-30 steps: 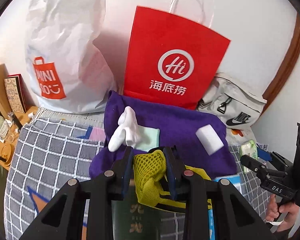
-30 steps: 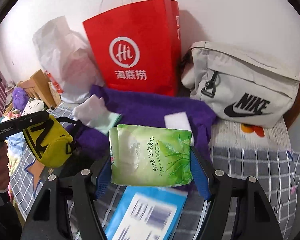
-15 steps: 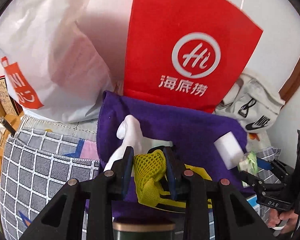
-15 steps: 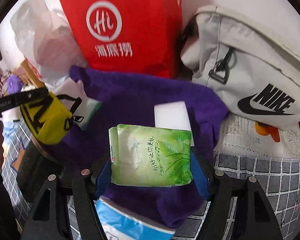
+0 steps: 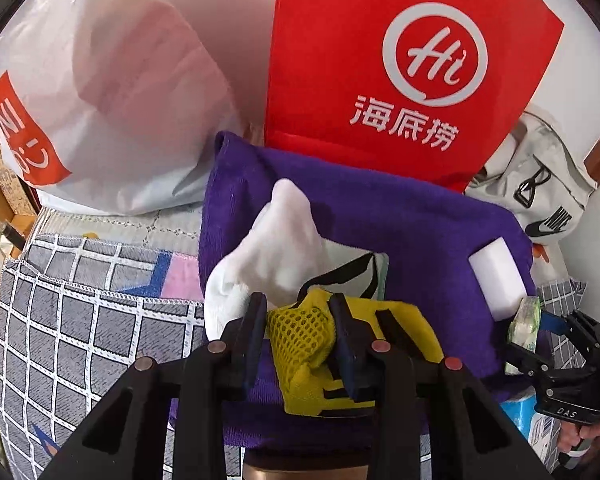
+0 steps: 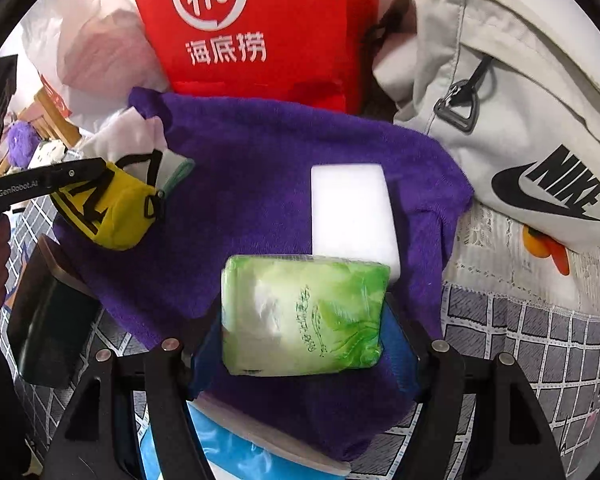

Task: Organize soft objects
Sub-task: 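Release the wipes pack with the right tool while the left tool releases the yellow bag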

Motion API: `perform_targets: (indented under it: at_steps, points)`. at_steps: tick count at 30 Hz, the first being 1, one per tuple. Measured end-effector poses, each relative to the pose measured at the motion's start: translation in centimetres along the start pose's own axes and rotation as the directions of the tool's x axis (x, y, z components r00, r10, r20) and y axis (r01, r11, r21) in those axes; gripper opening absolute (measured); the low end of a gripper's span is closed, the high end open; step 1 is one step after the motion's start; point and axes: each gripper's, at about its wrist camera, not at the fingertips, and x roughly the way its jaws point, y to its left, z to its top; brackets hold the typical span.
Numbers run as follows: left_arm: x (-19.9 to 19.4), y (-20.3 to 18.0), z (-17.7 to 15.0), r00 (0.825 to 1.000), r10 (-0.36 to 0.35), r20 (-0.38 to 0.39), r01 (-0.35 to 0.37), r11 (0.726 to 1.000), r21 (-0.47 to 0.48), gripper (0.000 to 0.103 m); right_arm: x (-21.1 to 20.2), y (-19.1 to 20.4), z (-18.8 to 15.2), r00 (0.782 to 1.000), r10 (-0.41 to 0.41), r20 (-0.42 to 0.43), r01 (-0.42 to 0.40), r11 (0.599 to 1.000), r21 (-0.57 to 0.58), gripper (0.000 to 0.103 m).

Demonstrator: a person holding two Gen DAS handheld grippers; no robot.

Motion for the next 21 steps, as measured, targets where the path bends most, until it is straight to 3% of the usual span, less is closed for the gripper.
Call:
perform_targets:
  at_steps: [5,7,9,21]
  points:
    - [0.3,0.2,-0.4,1.0,0.004,-0.026,-0.004,1.0,-0.003,0.034,0.4,-0.1,0.0,1.0,0.014,-0.014,-0.014,1.0,0.016,0.073]
    - [0.2,0.3,-0.6,0.999,0.002,-0.038,-0.002,1.0,-0.007,0.042,0.3,-0.2,-0.1,0.999,0.033,-0.017,-0.033,0.999,0.019,0.075]
    - [-0.4,0.3,-0.9,0.999,0.003,-0.036,-0.003,1.0,-0.004,0.043,0.0,-0.1,-0.2,0.999,0.044,-0.008,-0.044,0.999,0.019,0.077]
    - [-7.7,1.0,-3.6,0.995,0.007,0.095,-0.006,1.0,-0.006,0.043,-7.7,1.5,-2.5,0.98,0.035,0.197,-0.047,0.997,0.058,0.077]
